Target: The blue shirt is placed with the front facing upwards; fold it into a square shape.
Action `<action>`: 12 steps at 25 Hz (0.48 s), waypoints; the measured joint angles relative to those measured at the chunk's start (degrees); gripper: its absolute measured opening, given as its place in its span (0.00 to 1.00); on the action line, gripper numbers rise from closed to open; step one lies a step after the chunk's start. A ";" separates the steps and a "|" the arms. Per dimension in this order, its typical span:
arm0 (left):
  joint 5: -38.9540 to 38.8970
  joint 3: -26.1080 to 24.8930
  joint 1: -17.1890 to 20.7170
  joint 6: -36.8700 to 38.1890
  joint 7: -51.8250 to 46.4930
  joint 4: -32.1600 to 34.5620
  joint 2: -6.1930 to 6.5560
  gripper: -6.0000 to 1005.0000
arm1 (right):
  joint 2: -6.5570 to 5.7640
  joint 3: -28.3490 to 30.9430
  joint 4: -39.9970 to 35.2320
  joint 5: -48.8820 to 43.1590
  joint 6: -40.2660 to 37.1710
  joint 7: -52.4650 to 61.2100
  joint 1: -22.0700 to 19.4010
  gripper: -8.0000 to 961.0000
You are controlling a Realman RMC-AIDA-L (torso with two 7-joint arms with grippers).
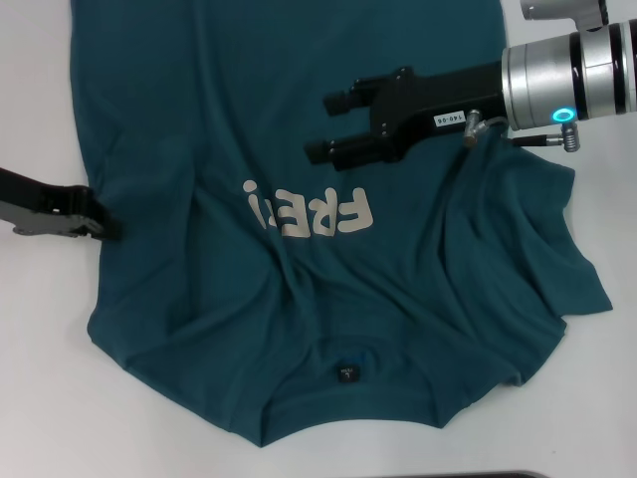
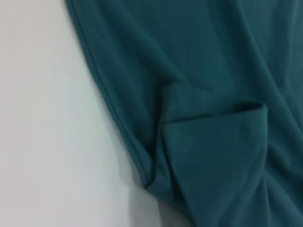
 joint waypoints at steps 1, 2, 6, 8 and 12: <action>0.00 0.20 0.00 0.00 0.00 0.00 -0.04 0.15 | 0.00 0.00 0.00 0.00 0.01 -0.01 0.01 0.85; 0.00 0.29 0.00 0.00 0.00 0.00 -0.11 0.14 | 0.00 0.00 0.00 0.00 0.02 -0.01 0.02 0.85; -0.11 0.16 0.00 0.01 0.16 -0.05 -0.20 0.10 | 0.08 0.00 0.00 0.00 0.18 -0.10 0.05 0.85; -0.25 0.06 -0.02 0.01 0.29 -0.17 -0.21 0.08 | 0.09 0.00 0.00 0.00 0.24 -0.17 0.06 0.85; -0.30 0.04 -0.09 0.01 0.42 -0.29 -0.22 0.06 | 0.14 0.00 0.00 0.00 0.27 -0.36 0.08 0.85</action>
